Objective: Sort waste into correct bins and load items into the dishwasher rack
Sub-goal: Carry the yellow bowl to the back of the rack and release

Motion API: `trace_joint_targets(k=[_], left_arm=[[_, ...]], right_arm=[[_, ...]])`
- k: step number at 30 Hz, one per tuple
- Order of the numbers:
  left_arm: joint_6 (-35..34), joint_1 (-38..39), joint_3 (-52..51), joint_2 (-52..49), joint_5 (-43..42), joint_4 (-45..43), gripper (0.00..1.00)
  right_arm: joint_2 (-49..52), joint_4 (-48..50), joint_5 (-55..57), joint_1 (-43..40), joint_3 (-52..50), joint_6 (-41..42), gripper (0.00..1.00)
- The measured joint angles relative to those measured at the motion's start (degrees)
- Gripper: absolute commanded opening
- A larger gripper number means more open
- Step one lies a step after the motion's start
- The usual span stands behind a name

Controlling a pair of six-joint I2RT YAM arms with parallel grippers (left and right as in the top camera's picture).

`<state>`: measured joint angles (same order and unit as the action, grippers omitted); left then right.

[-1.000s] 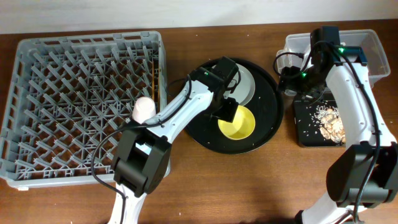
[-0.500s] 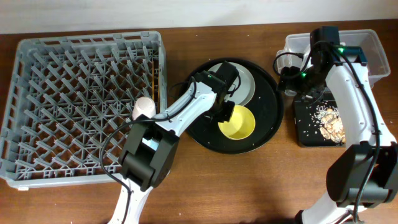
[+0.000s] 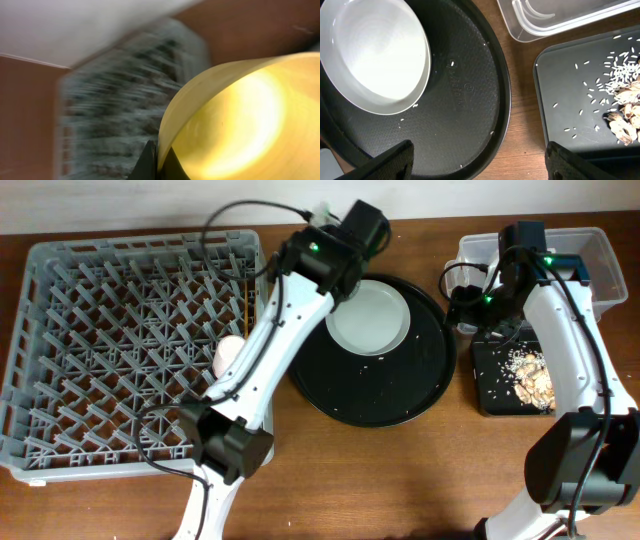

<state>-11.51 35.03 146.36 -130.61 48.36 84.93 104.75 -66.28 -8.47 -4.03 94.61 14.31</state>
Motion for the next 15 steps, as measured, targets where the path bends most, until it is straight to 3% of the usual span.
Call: trace_joint_targets(k=[5,10,15], left_arm=[[0.15,-10.14,0.00,-1.05,11.96,-3.78,0.01],[0.48,-20.26,0.00,-5.33,14.10,-10.40,0.00],[5.16,-25.77,0.00,-10.43,16.83,-18.88,0.00]], right_arm=[[0.00,0.72,0.00,0.00,0.00,-0.20,0.88],[-0.02,1.81,0.00,0.00,0.00,-0.17,0.89],[0.00,2.38,0.00,0.00,0.00,-0.20,0.89]])
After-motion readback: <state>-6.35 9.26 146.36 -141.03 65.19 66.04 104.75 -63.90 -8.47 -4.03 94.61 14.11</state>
